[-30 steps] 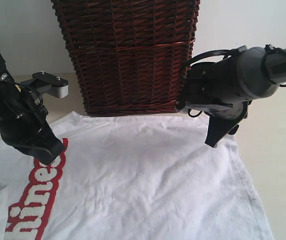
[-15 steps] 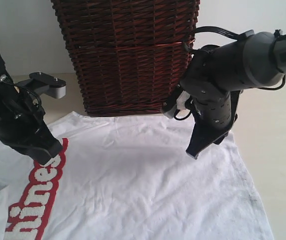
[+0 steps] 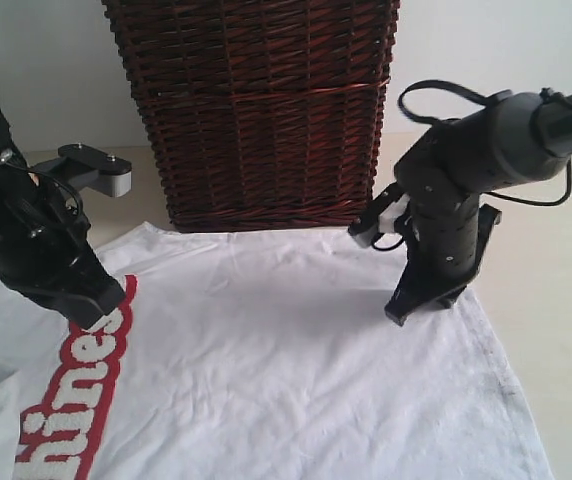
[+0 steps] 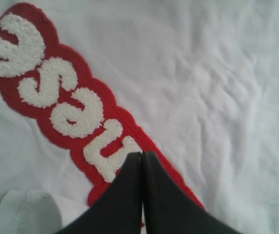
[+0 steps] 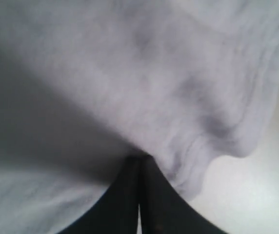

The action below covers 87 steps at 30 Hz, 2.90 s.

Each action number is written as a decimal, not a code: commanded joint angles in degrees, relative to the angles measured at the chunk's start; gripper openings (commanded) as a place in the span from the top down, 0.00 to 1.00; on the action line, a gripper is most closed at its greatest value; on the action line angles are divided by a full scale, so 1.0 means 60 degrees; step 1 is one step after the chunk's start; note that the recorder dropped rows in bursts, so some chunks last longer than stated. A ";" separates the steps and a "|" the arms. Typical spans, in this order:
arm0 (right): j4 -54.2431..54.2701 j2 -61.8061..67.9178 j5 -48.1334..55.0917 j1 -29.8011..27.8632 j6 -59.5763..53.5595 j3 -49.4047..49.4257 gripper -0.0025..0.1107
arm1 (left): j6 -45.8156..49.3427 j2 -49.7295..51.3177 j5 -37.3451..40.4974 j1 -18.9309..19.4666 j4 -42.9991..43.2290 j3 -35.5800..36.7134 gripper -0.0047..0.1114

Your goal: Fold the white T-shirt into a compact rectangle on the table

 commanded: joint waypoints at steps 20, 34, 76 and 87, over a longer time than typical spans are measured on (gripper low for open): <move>0.3048 0.0542 0.0436 -0.1400 -0.1518 -0.0967 0.98 | -0.1825 -0.0090 -0.0640 0.0326 0.1818 0.0007 0.96; 0.4595 -0.2819 0.1016 -0.1172 -0.2101 -0.1173 0.91 | -0.2492 0.1556 -0.2878 0.2062 0.1625 -0.1302 0.51; 0.5324 -0.3825 0.0961 0.0064 -0.2777 -0.1173 0.91 | -0.0730 0.4434 -0.0816 0.2112 0.1030 -0.4587 0.96; 0.5324 -0.3825 0.1019 0.0064 -0.2777 -0.1173 0.91 | -0.1931 0.3136 -0.0823 0.1215 0.2881 -0.3213 0.96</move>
